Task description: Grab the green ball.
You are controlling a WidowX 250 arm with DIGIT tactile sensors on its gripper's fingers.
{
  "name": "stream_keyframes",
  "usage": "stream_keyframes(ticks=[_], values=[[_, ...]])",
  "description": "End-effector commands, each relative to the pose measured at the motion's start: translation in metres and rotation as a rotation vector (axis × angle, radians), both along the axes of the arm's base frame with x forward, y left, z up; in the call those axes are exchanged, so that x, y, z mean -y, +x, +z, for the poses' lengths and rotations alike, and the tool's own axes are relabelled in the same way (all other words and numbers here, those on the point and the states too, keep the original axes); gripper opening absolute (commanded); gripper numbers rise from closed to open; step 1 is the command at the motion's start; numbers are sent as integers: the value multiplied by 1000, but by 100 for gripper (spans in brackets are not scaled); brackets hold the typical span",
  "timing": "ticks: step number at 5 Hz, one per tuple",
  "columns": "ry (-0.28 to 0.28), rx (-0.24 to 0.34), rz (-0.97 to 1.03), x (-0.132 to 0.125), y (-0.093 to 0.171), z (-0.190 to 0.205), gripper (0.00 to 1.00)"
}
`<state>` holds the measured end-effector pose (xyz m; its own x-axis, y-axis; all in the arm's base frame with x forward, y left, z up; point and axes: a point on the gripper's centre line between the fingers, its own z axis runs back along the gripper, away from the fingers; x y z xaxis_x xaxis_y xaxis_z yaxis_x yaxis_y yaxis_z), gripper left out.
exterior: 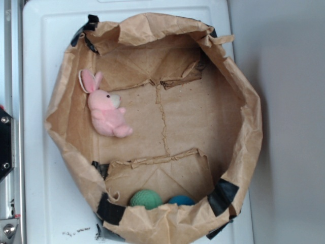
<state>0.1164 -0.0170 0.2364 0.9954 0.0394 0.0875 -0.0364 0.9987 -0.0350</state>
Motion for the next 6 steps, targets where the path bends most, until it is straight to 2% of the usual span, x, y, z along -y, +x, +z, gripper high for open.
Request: stream_keyframes(ticks=[1,2,3,4,5,6], values=[[0,0,0,0,0,0,100],[10,-28,40,7,29,2,100],[22,-1,60,7,50,-3,100],[0,44,77,7,58,-3,100],[-22,73,128,4,89,-19,100],[-8,71,184,-3,109,-52,100]])
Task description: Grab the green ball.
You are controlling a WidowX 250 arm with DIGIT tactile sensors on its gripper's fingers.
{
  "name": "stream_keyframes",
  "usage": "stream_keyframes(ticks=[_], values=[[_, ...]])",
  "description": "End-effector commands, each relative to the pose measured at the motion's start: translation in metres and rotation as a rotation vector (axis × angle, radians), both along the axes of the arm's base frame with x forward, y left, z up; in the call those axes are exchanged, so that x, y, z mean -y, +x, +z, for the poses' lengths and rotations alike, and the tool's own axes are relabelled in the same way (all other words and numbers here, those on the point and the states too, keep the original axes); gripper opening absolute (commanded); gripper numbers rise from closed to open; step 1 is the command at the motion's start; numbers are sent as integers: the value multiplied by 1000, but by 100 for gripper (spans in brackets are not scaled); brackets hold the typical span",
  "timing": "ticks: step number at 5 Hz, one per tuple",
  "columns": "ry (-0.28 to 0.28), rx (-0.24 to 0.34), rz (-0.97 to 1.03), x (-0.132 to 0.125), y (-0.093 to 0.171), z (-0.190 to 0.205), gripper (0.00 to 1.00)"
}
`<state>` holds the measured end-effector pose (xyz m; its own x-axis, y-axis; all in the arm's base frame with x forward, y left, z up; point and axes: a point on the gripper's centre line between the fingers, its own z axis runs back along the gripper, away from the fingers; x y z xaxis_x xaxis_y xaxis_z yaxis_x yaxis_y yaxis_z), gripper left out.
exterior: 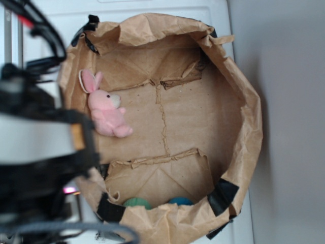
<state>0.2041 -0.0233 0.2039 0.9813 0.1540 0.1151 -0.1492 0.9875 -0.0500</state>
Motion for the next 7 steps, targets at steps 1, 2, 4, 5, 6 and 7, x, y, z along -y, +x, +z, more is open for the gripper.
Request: stream_keyframes(ticks=[1,2,4,5,6,7], values=[[17,33,102,-16,39,-35,100],[17,33,102,-16,39,-35,100],[17,33,102,-16,39,-35,100],[17,33,102,-16,39,-35,100],[50,73,171,-17,55,-66,100],[25,9,246,-17,57,-85,100]])
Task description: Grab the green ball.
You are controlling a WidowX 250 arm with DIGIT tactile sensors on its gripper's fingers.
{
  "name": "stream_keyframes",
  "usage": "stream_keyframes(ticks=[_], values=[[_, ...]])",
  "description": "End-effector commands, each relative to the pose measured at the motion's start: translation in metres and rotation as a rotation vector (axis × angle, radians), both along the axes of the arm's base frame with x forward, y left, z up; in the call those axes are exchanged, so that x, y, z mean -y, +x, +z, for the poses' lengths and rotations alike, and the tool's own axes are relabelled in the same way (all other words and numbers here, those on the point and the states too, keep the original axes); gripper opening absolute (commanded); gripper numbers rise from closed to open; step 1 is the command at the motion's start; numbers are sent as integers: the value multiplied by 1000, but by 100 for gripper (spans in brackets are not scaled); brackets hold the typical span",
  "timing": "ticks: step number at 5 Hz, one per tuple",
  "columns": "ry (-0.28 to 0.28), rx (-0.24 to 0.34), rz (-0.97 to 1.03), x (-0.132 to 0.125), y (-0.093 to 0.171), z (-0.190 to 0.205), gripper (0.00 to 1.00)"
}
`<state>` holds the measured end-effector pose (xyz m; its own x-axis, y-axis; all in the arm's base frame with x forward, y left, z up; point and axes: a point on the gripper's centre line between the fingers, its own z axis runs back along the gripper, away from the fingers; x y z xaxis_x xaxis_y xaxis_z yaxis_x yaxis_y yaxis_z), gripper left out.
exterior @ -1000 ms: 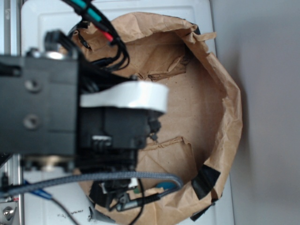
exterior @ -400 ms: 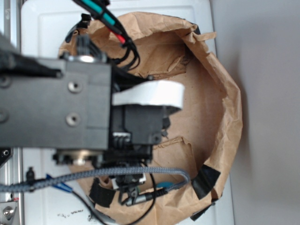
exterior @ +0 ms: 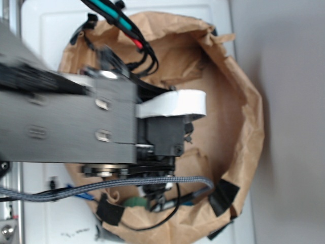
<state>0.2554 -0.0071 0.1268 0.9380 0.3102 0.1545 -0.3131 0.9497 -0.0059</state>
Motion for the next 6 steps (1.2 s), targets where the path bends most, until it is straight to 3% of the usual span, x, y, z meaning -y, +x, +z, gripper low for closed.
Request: stream_keyframes(ticks=[1,2,3,5,6], values=[[-53,-100,236,-2,9,-18,100],[-83,-169,349,3,6,-25,100],[-118,-196,412,10,1,-44,100],[-258,-191,451,22,1,-65,100],[-280,-215,509,36,3,-68,100]])
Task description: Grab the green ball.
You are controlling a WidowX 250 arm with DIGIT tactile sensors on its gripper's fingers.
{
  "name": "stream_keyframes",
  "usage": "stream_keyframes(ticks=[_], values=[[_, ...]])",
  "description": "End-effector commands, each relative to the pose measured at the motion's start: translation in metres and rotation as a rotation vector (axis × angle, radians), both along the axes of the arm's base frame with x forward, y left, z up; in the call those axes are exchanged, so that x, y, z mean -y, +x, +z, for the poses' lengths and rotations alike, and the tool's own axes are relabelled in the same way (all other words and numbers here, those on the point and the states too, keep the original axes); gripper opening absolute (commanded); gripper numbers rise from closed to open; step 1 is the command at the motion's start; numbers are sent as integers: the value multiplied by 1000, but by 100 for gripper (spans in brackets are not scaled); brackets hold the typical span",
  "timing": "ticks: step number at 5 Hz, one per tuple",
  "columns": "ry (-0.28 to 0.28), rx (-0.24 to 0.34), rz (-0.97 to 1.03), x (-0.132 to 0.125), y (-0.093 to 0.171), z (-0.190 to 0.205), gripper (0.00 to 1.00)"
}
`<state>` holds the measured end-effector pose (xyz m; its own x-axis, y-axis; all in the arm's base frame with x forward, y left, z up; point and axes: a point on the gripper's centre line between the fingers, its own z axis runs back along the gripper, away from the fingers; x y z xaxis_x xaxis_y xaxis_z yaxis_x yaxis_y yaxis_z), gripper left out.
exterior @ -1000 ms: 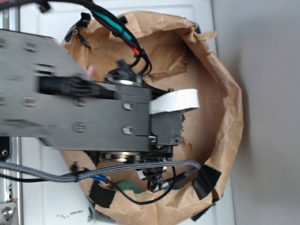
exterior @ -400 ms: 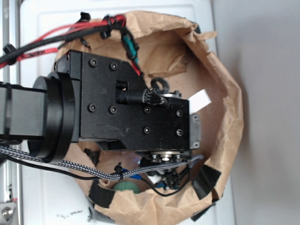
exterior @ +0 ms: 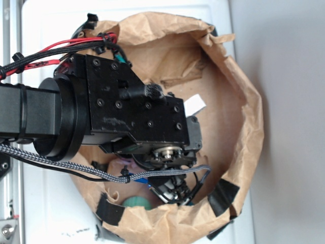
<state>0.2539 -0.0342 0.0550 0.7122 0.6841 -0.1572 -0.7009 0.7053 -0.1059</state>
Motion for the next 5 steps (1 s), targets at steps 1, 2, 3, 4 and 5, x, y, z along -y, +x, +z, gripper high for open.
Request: stream_keyframes(ticks=[1,2,3,4,5], values=[[-51,-57,117,16,10,17,100],[-62,-107,153,20,13,21,100],[-86,-124,153,28,7,22,100],[-86,-124,153,28,7,22,100],[-86,-124,153,28,7,22,100]])
